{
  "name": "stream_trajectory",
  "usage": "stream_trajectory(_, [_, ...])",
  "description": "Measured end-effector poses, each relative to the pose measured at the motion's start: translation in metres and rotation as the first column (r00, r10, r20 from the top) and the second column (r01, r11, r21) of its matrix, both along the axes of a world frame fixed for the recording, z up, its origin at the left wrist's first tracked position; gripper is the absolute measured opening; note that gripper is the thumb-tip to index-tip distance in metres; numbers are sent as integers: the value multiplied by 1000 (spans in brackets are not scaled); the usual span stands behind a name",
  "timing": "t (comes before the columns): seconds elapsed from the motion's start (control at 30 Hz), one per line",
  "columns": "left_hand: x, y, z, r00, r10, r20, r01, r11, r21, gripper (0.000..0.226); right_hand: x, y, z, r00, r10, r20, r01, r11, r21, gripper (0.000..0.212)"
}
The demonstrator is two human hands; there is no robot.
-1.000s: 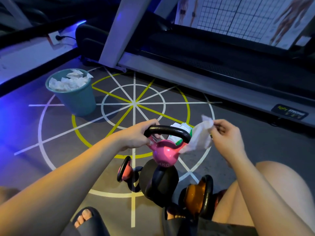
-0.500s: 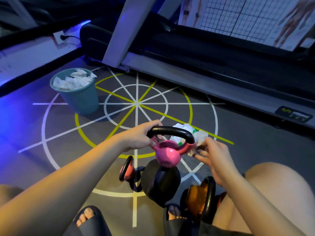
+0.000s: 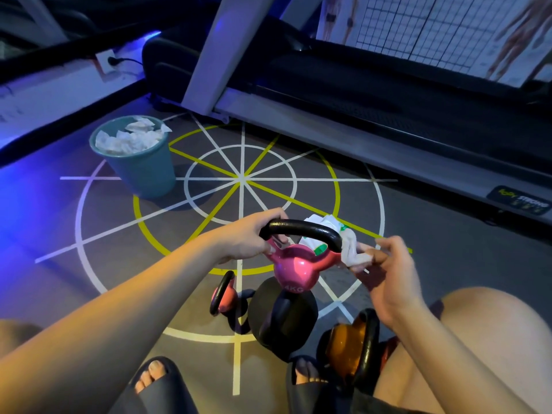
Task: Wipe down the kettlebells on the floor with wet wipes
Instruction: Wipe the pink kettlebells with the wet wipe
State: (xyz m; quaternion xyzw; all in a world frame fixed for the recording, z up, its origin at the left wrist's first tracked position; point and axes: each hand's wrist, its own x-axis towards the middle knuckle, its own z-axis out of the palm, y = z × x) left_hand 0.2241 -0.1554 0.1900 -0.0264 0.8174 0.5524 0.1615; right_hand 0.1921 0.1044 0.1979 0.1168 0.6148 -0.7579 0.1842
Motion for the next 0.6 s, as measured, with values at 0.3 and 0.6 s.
stream_trajectory(0.3, [0,-2,-1,1000,26,8,-26,1000,13,38,-8,10,-15,974,197,-116,-185,977,101,31])
stream_trajectory(0.6, [0,6,9,1000,-11,0,11,1000,-25,39,-12,-19,-35,924,312,-219,-204,889,409,49])
